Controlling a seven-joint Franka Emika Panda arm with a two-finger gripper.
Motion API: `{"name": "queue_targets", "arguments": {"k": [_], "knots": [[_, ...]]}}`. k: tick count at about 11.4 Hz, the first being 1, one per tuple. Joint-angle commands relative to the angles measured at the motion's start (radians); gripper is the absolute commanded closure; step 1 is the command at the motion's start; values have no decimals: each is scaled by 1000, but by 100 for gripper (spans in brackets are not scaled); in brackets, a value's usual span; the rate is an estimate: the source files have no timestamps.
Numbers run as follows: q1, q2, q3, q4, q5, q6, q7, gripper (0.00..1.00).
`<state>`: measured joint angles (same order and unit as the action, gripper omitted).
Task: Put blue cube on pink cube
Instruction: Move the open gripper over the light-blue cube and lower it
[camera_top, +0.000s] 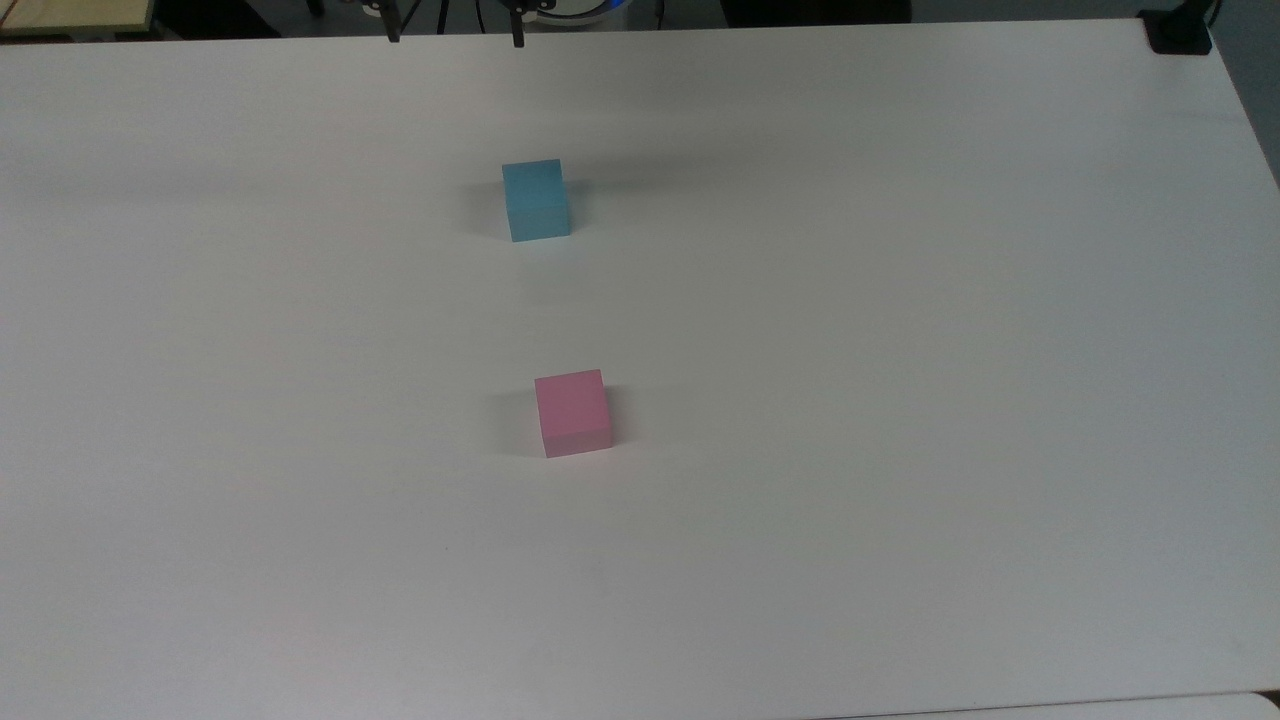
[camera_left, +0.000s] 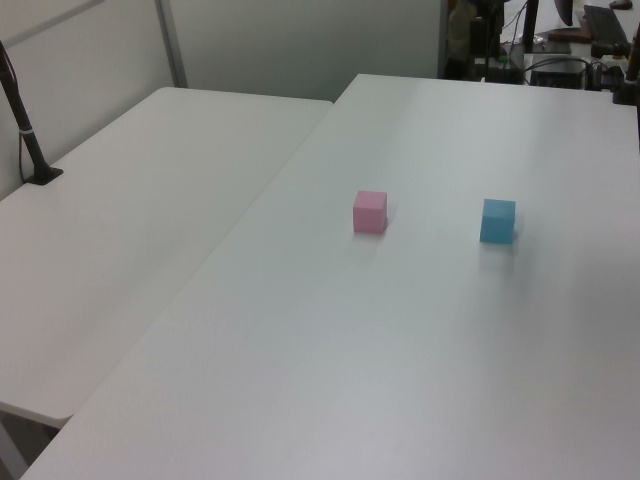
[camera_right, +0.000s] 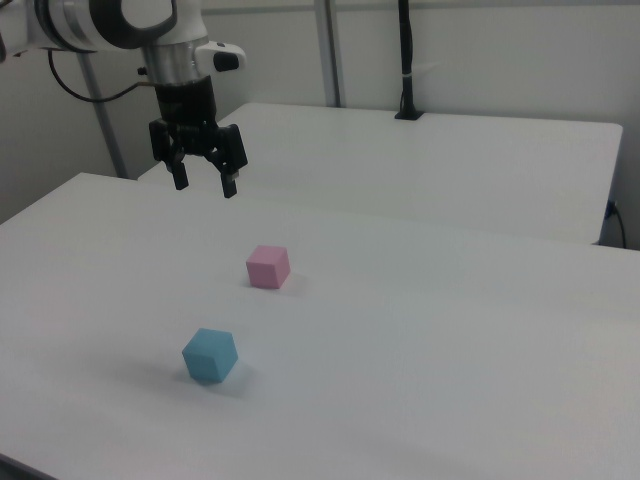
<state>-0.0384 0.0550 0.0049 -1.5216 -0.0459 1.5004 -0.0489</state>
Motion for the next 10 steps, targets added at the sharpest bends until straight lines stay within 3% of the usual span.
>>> {"name": "queue_targets", "arguments": {"k": [1,7,10], "knots": [[15,-4,-3,-71,6,136,-5,0],[12,2,-13,-134,-5,245,-19,0],[8,-72,-3,-266,-3,254,-22,0]]}}
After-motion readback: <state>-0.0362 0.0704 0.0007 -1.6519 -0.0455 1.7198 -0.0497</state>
